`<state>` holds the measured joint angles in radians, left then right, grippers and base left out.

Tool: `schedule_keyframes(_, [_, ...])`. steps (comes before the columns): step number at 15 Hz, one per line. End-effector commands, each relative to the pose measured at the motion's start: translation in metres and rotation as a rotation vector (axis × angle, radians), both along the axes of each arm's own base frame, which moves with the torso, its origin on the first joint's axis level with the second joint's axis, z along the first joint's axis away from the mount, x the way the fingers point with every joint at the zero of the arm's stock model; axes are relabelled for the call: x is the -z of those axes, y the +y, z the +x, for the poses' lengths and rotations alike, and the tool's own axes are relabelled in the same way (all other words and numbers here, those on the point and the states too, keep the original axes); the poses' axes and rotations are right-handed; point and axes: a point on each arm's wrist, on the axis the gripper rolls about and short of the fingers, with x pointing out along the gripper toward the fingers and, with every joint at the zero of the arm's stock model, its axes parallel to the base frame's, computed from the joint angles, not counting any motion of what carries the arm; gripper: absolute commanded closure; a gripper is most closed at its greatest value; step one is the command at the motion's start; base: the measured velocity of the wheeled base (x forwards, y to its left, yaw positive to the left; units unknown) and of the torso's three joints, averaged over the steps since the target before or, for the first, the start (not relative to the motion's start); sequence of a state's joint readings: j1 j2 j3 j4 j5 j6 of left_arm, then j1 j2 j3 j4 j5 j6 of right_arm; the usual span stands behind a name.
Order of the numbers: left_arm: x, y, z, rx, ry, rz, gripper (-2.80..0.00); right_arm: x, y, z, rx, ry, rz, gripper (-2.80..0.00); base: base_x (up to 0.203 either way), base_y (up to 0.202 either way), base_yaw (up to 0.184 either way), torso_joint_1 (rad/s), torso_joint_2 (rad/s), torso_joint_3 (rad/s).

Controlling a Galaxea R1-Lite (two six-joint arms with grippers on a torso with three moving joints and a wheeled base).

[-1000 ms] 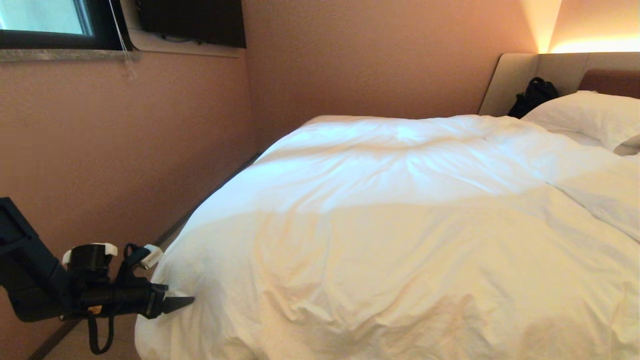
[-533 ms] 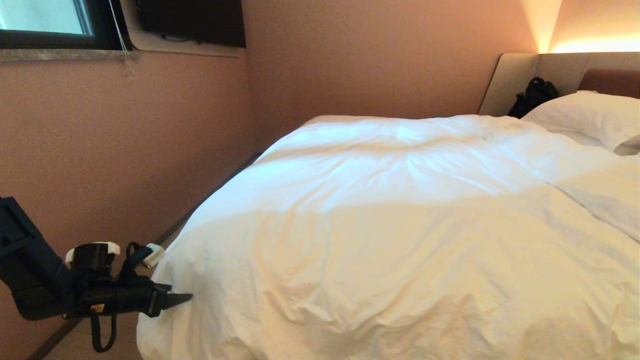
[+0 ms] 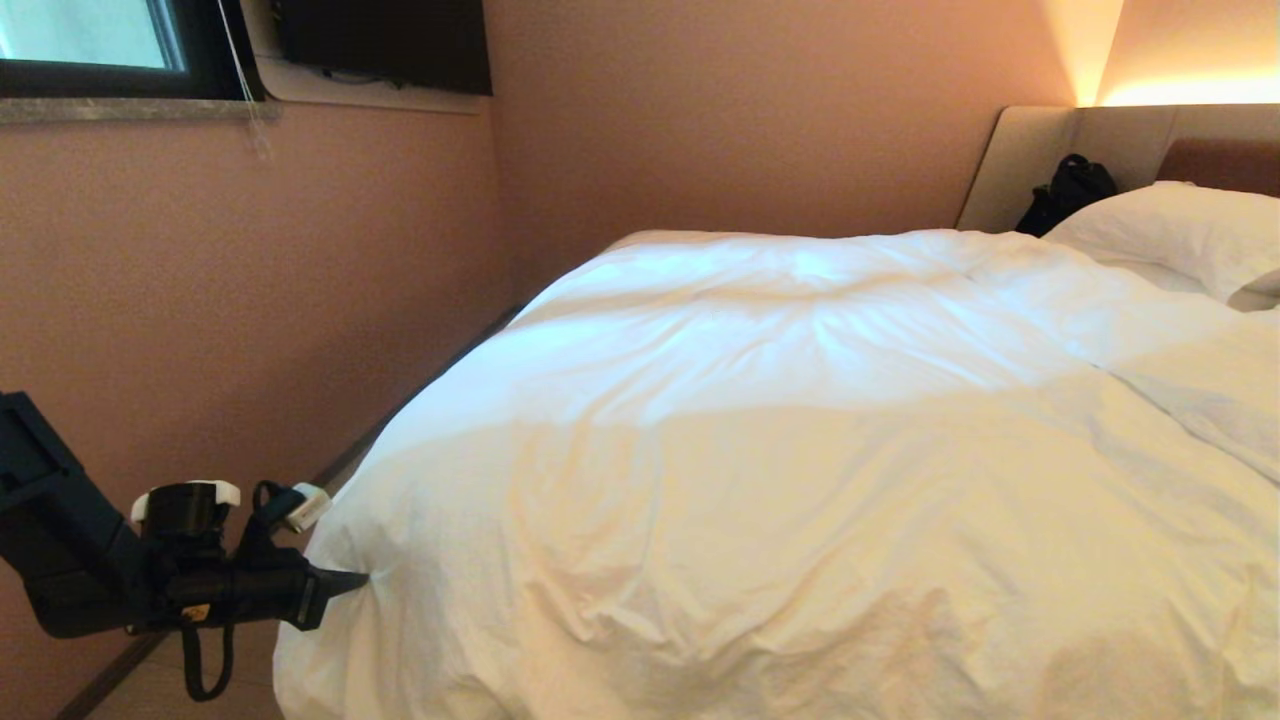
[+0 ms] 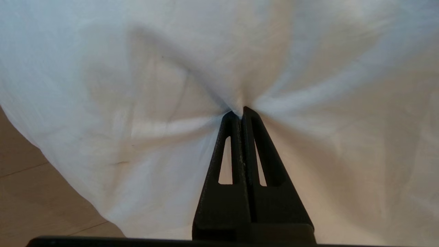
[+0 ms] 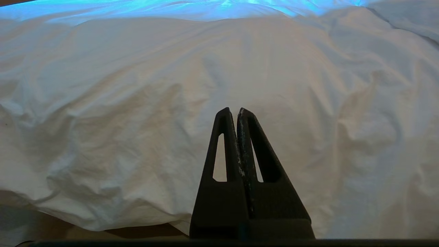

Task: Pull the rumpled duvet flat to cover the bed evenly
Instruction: Flatten the corners of the folded blanket

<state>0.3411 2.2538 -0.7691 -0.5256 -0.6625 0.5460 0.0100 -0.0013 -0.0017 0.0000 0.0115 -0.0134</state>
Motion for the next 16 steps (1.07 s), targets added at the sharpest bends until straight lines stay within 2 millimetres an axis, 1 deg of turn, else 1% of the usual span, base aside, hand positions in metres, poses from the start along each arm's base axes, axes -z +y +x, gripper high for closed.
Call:
schedule_keyframes(1, [-0.002,0.000,0.000,0.004,-0.011,0.001,0.00,0.000,0.000,0.000,-0.002,0.001,0.000,0.00,0.000,0.000,0.000,0.000,0.00,0.000])
schedule_keyframes(3, [-0.003,0.000,0.000,0.004,-0.011,0.001,0.00,0.000,0.000,0.000,-0.002,0.001,0.000,0.00,0.000,0.000,0.000,0.000,0.00,0.000])
schedule_keyframes(9, [-0.020,-0.009,0.000,-0.001,-0.034,-0.016,0.00,0.000,0.000,0.000,-0.002,0.001,0.000,0.00,0.000,0.000,0.000,0.000,0.00,0.000])
schedule_keyframes(10, [-0.027,-0.012,0.001,-0.008,-0.042,-0.028,0.00,0.000,0.000,0.000,-0.002,0.001,0.000,0.00,0.000,0.000,0.000,0.000,0.00,0.000])
schedule_keyframes(13, [-0.040,-0.018,0.002,-0.019,-0.058,-0.047,0.00,0.000,0.000,0.000,-0.001,0.001,0.000,0.00,0.000,0.000,0.000,0.000,0.00,0.000])
schedule_keyframes(14, [-0.041,-0.018,0.001,-0.021,-0.058,-0.053,0.00,0.000,0.000,0.000,-0.001,0.001,0.000,0.00,0.000,0.000,0.000,0.000,0.00,0.000])
schedule_keyframes(16, [-0.057,-0.021,-0.001,-0.031,-0.087,-0.068,0.00,0.000,0.000,0.000,0.000,0.001,0.000,0.00,0.000,0.000,0.000,0.000,0.00,0.000])
